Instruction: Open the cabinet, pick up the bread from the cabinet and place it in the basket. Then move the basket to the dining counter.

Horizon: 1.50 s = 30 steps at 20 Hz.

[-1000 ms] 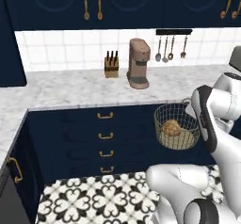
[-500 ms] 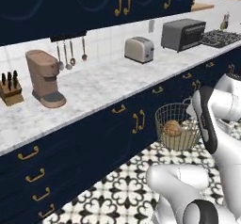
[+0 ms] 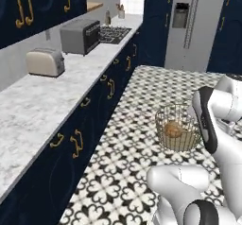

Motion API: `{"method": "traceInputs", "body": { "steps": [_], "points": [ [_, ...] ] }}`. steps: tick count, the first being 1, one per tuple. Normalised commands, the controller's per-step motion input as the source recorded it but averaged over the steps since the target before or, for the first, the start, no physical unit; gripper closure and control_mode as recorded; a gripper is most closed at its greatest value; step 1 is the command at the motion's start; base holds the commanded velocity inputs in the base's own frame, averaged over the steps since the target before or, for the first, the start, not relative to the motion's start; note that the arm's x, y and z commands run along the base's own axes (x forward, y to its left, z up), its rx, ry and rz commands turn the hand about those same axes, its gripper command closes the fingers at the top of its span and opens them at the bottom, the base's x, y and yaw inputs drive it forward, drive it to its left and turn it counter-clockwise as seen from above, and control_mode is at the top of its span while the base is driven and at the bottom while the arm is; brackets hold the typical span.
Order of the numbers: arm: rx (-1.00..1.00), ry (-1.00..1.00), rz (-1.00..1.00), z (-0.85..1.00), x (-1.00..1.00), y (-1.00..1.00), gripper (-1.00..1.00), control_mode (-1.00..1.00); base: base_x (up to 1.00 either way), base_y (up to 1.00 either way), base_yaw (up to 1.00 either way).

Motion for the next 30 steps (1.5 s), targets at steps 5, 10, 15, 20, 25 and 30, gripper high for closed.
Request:
{"method": "traceInputs", "body": {
  "steps": [5,10,15,20,25,30],
  "points": [
    [0.00,0.00,0.00,0.00,0.00,0.00,1.00,1.00,0.23,0.34,-0.93],
    [0.00,0.00,0.00,0.00,0.00,0.00,1.00,1.00,0.29,0.29,-0.90],
    [0.00,0.00,0.00,0.00,0.00,0.00,1.00,1.00,0.95,-0.49,-0.43],
    [0.00,0.00,0.00,0.00,0.00,0.00,1.00,1.00,1.00,-0.67,-0.32],
    [0.00,0.00,0.00,0.00,0.00,0.00,1.00,1.00,1.00,-0.73,-0.25],
    [0.00,0.00,0.00,0.00,0.00,0.00,1.00,1.00,1.00,-0.61,-0.23]
  ]
}}
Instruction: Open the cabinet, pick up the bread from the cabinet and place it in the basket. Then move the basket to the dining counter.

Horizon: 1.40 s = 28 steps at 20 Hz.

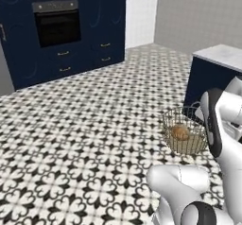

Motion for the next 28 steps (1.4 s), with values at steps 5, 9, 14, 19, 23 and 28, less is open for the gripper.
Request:
{"method": "traceInputs", "body": {
  "steps": [5,9,14,19,23,28],
  "points": [
    [0.00,0.00,0.00,0.00,0.00,0.00,1.00,1.00,1.00,-0.71,-0.26],
    [0.00,0.00,0.00,0.00,0.00,0.00,1.00,1.00,0.96,-0.26,-0.49],
    [0.00,0.00,0.00,0.00,0.00,0.00,1.00,1.00,0.72,-0.04,-0.63],
    [0.00,0.00,0.00,0.00,0.00,0.00,1.00,1.00,0.48,0.03,-0.74],
    [0.00,0.00,0.00,0.00,0.00,0.00,1.00,1.00,0.97,0.30,-0.50],
    [0.00,0.00,0.00,0.00,0.00,0.00,1.00,1.00,1.00,0.06,-0.22]
  ]
}}
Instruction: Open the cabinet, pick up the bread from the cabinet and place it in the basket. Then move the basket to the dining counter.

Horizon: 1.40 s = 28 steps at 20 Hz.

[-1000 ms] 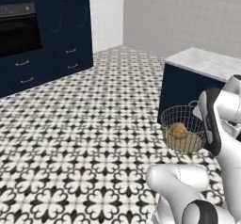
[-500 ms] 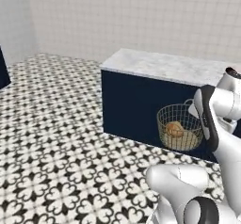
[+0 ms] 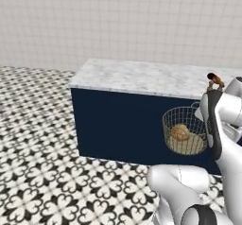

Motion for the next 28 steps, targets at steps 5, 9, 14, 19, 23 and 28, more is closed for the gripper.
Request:
{"method": "traceInputs", "body": {
  "steps": [5,9,14,19,23,28],
  "points": [
    [0.00,0.00,0.00,0.00,0.00,0.00,1.00,1.00,1.00,0.09,-0.28],
    [0.00,0.00,0.00,0.00,0.00,0.00,1.00,1.00,1.00,0.09,-0.33],
    [0.00,0.00,0.00,0.00,0.00,0.00,1.00,1.00,1.00,0.36,-0.26],
    [0.00,0.00,0.00,0.00,0.00,0.00,1.00,1.00,0.94,0.42,-0.19],
    [0.00,0.00,0.00,0.00,0.00,0.00,1.00,1.00,0.51,0.03,-0.06],
    [0.00,0.00,0.00,0.00,0.00,0.00,1.00,1.00,0.56,0.00,-0.03]
  ]
}}
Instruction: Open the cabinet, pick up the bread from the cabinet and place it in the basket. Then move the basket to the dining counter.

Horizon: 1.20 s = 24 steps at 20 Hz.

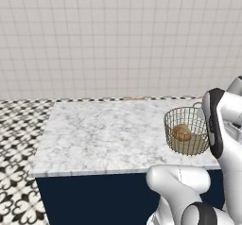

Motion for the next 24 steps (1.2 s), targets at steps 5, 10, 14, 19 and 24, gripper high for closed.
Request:
{"method": "traceInputs", "body": {
  "steps": [5,10,14,19,24],
  "points": [
    [0.00,0.00,0.00,0.00,0.00,0.00,1.00,1.00,0.21,0.00,-0.01],
    [0.00,0.00,0.00,0.00,0.15,0.00,1.00,-1.00,0.00,0.00,0.00],
    [0.00,0.00,-0.14,-0.19,1.00,-0.03,1.00,-1.00,0.00,0.00,0.00],
    [0.00,0.00,-0.17,-0.30,1.00,-0.09,1.00,-1.00,0.00,0.00,0.00],
    [0.02,0.00,-0.08,-0.35,1.00,-0.31,1.00,-1.00,0.00,0.00,0.00]
  ]
}}
